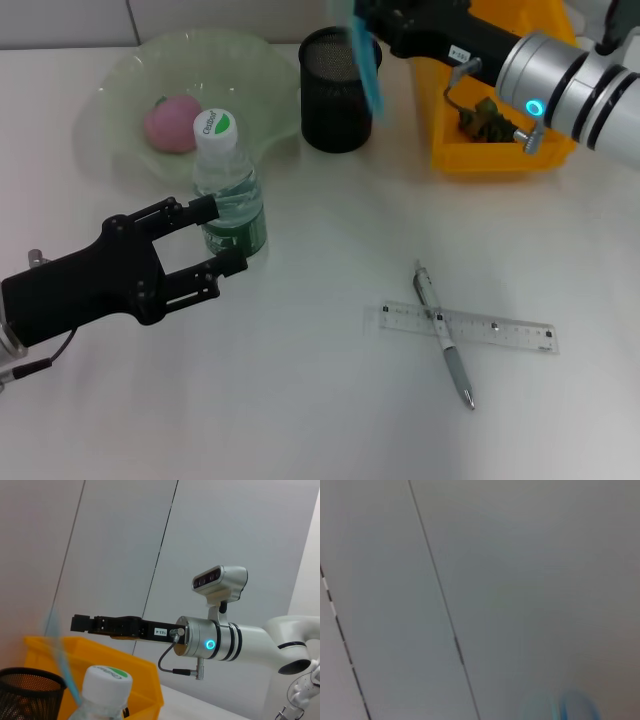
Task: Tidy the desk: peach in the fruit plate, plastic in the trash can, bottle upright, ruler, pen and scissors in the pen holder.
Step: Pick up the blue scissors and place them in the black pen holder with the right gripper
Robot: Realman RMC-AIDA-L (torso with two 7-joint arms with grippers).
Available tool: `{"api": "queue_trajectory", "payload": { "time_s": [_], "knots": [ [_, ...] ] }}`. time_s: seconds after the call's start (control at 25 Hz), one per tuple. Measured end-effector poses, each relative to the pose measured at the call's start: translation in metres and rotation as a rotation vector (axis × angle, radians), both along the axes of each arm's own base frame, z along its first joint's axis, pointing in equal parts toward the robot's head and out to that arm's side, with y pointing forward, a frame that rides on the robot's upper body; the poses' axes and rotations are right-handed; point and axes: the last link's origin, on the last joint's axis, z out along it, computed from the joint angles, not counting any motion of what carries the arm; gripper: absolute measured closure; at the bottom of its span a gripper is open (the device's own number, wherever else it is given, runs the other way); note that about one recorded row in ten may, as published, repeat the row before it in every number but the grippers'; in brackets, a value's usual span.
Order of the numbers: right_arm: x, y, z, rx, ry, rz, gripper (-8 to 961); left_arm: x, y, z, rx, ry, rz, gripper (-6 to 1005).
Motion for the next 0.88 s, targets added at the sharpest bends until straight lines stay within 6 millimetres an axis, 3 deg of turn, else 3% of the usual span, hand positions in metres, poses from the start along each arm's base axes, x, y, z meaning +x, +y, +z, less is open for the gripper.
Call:
{"api": "queue_trajectory", "payload": {
  "time_s": [0.12, 0.4, 0.68, 0.88],
  "knots": [
    [-0.001, 0.000, -0.002, -0.012, -0.004, 0.004, 584, -0.001, -0.002, 0.000, -0.001, -0.002, 0.003, 256],
    [-0.003, -0.004, 0.009, -0.033, 0.050, 0.031, 353, -0.002, -0.003, 0.000, -0.002, -0.004, 0.005, 256],
    [-0.003, -0.028, 0.063, -0.117, 0.102, 0.102, 307, -0.003, -0.007, 0.000, -0.006, -0.014, 0.008, 256],
    [-0.003, -0.043, 0.077, -0.171, 0.080, 0.146, 287, -0.003, -0.008, -0.001, -0.006, -0.016, 0.010, 256]
  ]
}}
